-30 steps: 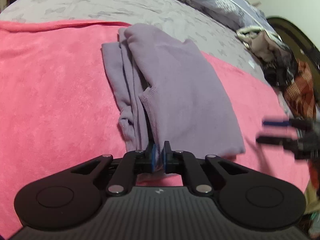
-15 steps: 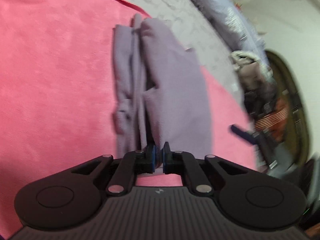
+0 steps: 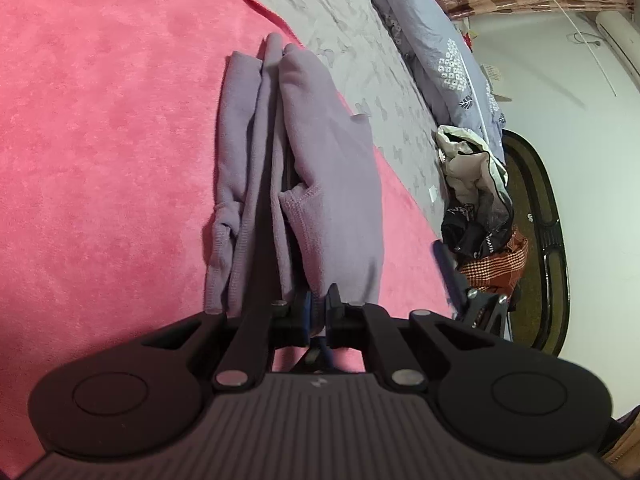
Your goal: Fold clothes
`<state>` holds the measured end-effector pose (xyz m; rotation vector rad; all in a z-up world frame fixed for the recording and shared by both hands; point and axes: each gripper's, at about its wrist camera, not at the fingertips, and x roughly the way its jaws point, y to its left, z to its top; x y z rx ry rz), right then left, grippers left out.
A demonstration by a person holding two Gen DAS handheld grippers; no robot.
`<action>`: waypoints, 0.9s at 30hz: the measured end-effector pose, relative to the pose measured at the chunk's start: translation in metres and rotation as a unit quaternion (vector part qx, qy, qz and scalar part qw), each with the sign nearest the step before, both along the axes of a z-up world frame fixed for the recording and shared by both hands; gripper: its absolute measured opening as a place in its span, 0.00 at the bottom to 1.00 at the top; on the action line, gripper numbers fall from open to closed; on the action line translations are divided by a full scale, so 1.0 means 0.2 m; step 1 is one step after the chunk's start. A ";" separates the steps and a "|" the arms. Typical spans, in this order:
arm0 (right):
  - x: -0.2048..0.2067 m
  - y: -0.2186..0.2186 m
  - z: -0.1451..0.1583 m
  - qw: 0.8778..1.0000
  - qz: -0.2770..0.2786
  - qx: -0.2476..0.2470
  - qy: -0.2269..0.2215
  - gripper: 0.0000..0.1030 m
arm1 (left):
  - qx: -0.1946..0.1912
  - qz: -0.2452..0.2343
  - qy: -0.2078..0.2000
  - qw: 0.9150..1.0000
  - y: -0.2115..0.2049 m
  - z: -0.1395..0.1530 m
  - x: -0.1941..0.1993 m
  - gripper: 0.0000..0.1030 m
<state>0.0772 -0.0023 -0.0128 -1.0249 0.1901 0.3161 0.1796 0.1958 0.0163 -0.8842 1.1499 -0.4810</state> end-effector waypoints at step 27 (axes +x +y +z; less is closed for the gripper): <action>0.12 -0.46 0.12 0.960 -0.113 0.147 0.210 0.94 | 0.100 -0.061 -0.054 0.992 -0.03 -0.10 -0.12 0.13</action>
